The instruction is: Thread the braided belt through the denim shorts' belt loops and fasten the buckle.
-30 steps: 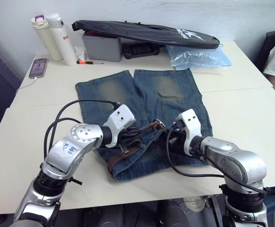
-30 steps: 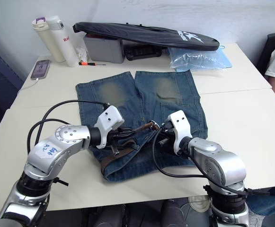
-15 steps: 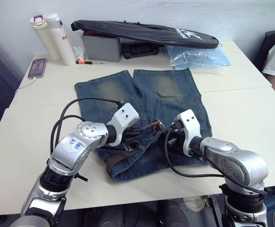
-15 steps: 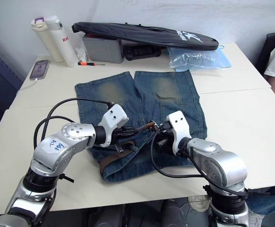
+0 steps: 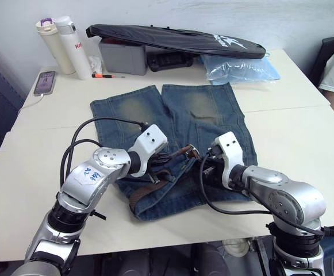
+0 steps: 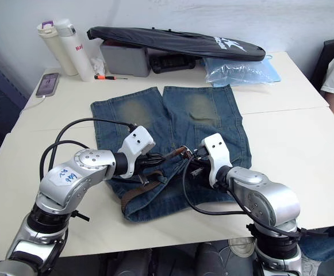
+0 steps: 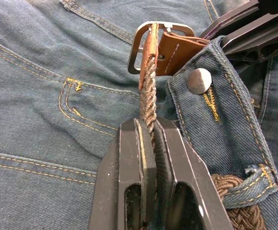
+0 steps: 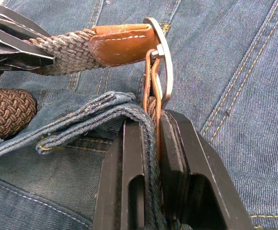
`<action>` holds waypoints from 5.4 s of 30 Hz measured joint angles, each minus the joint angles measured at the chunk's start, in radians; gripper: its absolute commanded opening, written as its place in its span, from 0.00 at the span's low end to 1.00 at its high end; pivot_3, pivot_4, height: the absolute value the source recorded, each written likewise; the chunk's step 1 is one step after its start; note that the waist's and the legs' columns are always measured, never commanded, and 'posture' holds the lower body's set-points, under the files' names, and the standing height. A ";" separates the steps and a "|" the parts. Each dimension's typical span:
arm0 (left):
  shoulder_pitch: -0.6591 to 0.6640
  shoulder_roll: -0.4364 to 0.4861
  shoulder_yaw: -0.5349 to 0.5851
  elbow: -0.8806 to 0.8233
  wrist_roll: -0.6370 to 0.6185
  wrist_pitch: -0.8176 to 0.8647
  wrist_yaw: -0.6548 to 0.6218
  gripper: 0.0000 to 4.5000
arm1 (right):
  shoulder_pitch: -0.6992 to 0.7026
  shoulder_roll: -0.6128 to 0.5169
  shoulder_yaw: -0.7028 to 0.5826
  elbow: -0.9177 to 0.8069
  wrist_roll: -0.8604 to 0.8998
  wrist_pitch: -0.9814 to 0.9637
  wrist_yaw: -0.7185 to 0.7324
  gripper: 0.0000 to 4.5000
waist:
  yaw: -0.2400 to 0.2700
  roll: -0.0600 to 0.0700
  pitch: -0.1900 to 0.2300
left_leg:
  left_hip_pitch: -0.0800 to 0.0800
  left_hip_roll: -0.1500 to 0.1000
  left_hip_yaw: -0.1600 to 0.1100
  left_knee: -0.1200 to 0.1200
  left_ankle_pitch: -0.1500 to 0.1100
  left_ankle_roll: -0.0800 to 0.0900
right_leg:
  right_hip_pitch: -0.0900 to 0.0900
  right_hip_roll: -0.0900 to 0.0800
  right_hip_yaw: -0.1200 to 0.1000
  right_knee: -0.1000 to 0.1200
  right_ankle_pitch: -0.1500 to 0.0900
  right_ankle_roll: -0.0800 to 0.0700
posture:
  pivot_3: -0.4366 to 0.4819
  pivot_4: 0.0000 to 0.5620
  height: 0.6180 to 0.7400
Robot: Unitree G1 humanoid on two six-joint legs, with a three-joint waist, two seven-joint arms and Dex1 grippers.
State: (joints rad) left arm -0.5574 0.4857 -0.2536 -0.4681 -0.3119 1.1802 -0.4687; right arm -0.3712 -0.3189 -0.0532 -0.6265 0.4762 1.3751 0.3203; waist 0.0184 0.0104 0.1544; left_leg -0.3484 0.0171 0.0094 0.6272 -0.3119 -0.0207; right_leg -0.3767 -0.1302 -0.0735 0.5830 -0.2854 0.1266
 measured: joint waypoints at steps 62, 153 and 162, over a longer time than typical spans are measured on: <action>-0.044 -0.108 -0.113 0.127 0.043 -0.122 -0.011 0.00 | -0.132 -0.601 0.021 -0.031 0.145 -0.305 0.494 0.99 | 0.007 0.000 0.002 | -0.004 -0.001 -0.002 0.000 -0.001 0.001 | 0.000 -0.001 -0.003 -0.012 0.001 0.001 | 0.48 0.27 1.00; -0.214 -0.239 0.043 0.186 -0.081 -0.026 0.076 0.00 | -0.403 -0.594 0.292 0.386 -0.575 -1.160 0.874 0.00 | 0.005 0.004 0.002 | -0.003 -0.001 0.002 0.003 0.003 -0.006 | 0.002 -0.001 0.000 -0.009 0.005 0.006 | 0.48 0.27 1.00; -0.212 -0.259 0.090 0.188 -0.109 0.014 0.085 0.00 | -0.384 -0.570 0.265 0.329 -0.506 -0.987 0.863 0.64 | 0.006 0.004 0.002 | -0.003 -0.001 0.002 0.003 0.003 -0.006 | 0.002 -0.001 0.000 -0.008 0.005 0.006 | 0.48 0.27 1.00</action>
State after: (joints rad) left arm -0.7690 0.2264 -0.1639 -0.2802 -0.4212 1.1946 -0.3841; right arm -0.7556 -0.8893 0.2114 -0.2976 -0.0303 0.3880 1.1836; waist 0.0240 0.0139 0.1567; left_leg -0.3517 0.0161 0.0113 0.6304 -0.3087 -0.0268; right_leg -0.3750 -0.1309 -0.0738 0.5746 -0.2801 0.1328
